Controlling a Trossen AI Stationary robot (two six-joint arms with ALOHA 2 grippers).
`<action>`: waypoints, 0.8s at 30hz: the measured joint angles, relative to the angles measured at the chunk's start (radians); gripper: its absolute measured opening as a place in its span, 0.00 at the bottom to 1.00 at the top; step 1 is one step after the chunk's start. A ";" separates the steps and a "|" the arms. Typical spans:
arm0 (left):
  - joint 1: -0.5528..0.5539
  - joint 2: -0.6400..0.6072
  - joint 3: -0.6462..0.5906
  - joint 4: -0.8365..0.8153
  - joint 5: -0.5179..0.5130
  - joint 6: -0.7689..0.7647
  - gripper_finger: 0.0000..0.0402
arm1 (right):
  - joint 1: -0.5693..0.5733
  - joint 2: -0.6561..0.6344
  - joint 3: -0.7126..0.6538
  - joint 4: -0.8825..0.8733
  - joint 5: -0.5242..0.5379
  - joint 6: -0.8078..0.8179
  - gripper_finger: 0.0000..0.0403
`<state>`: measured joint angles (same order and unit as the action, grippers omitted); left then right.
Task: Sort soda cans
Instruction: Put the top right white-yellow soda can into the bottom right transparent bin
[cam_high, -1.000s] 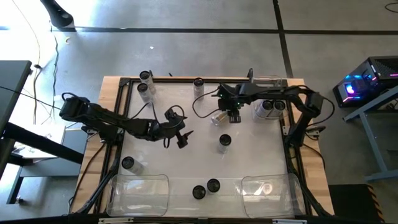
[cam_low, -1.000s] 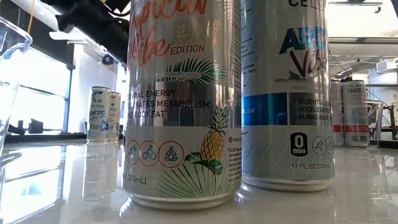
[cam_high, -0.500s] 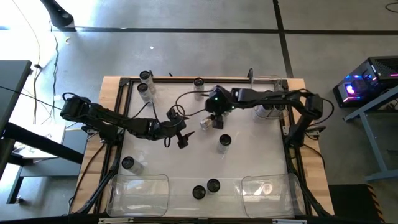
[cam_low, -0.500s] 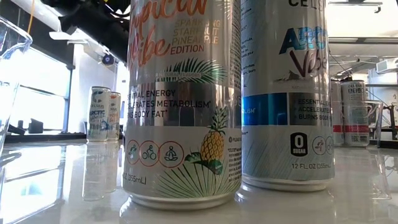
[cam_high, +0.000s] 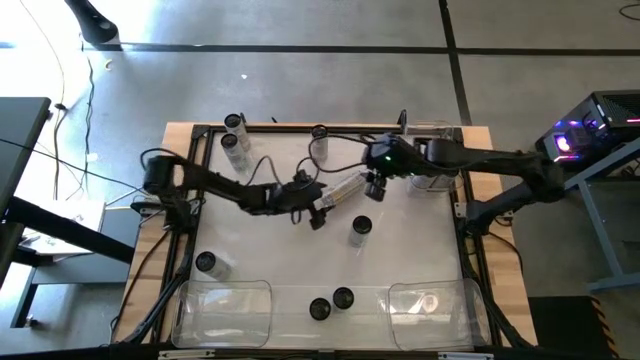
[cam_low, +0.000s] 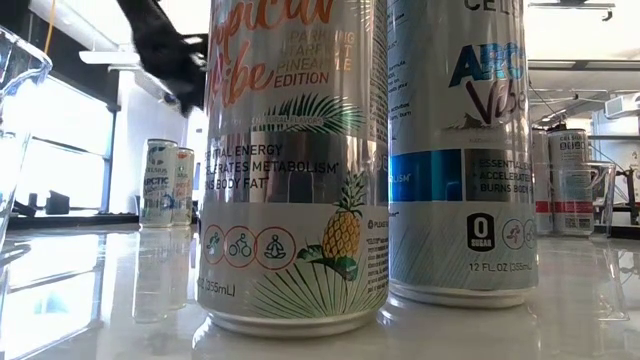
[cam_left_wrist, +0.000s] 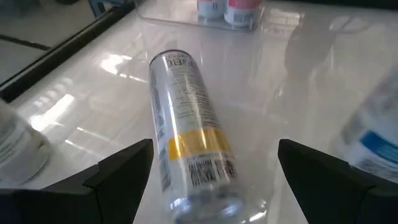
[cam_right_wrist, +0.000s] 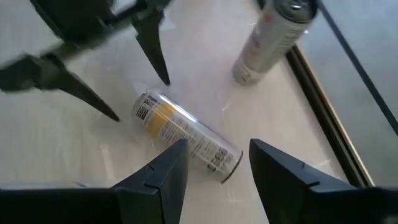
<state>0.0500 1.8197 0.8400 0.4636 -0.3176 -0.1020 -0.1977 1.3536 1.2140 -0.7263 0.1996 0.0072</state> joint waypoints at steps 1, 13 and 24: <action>0.007 0.027 0.026 0.002 0.009 0.008 0.85 | 0.007 -0.020 -0.016 0.003 0.010 0.018 0.41; 0.028 0.190 0.202 -0.278 -0.060 -0.018 0.83 | 0.060 -0.086 -0.172 0.064 0.009 0.116 0.41; 0.035 0.172 0.171 -0.244 -0.054 -0.054 0.63 | 0.077 -0.096 -0.354 0.214 0.015 0.171 0.41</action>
<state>0.0848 1.9917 1.0109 0.2193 -0.3713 -0.1562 -0.1211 1.2578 0.8603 -0.5120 0.2144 0.1786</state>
